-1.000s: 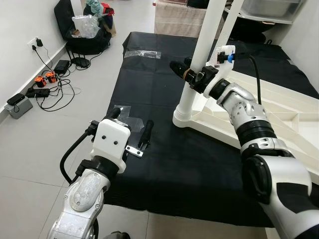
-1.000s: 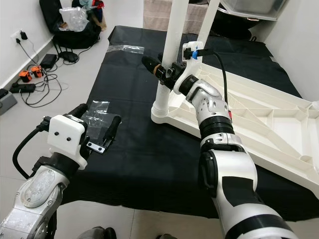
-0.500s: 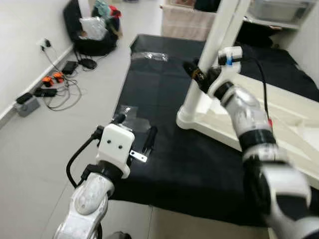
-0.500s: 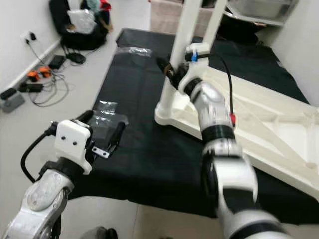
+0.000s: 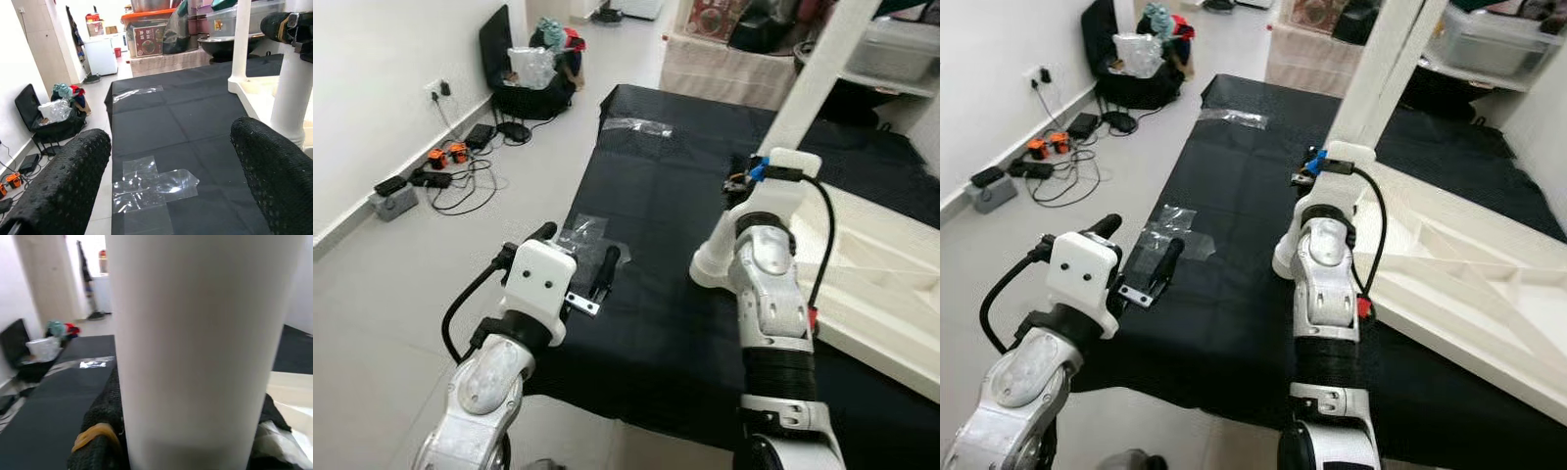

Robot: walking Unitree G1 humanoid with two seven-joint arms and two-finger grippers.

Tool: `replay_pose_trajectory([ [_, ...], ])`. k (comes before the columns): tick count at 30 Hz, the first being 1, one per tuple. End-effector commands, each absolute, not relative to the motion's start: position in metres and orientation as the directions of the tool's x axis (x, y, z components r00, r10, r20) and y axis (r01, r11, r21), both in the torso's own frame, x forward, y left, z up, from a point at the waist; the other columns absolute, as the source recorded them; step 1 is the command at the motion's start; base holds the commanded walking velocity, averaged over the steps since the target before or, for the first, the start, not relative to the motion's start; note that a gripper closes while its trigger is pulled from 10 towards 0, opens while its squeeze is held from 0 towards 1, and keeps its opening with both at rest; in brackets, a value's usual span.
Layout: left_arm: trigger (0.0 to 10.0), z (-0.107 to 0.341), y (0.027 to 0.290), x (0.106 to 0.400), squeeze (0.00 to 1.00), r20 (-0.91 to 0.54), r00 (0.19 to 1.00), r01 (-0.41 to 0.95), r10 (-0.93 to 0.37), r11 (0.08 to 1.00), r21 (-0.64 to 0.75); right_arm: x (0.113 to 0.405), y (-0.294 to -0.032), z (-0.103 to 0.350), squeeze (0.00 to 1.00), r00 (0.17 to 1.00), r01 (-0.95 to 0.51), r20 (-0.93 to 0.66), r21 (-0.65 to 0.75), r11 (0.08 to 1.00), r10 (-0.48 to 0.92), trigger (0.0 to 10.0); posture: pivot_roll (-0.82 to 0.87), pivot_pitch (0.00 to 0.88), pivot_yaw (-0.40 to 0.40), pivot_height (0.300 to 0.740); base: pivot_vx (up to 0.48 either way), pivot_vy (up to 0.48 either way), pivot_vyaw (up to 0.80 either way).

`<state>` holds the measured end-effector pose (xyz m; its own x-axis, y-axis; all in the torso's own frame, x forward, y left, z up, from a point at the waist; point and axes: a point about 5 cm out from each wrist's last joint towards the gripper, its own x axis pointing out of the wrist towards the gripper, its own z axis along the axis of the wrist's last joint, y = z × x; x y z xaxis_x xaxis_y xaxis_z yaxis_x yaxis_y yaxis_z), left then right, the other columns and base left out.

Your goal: Building children table

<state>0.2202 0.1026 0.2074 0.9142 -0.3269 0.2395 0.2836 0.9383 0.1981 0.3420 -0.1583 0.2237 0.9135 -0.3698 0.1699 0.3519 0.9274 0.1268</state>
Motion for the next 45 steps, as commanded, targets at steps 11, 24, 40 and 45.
replay_pose_trajectory([
  [11,10.0,0.2,0.093,0.215,0.0,0.21,0.904,0.344,-0.374,0.924,0.164,0.338,-0.143,0.214,1.0,0.916,0.389,0.059,0.113,0.914,-0.397,10.0,0.09,0.104,-0.096,0.74,0.0,0.0,0.0],
  [24,10.0,0.19,0.07,0.199,0.0,0.14,0.799,0.575,-0.585,0.811,0.11,0.354,-0.165,0.26,0.0,0.975,-0.11,0.21,0.166,0.98,0.074,10.0,0.08,0.106,-0.085,0.74,0.0,0.0,0.0],
  [40,10.0,0.197,0.067,0.197,0.0,0.157,0.769,0.601,-0.619,0.785,0.152,0.382,-0.143,0.244,0.0,0.729,-0.684,0.116,0.077,0.725,0.675,10.0,0.11,0.081,-0.092,0.74,0.0,0.0,0.0],
  [45,10.0,0.205,0.067,0.197,0.0,0.187,0.77,0.589,-0.609,0.793,0.157,0.391,-0.133,0.239,0.0,0.692,-0.722,0.108,0.093,0.686,0.714,0.0,0.13,0.073,-0.098,0.74,0.0,0.0,0.0],
])
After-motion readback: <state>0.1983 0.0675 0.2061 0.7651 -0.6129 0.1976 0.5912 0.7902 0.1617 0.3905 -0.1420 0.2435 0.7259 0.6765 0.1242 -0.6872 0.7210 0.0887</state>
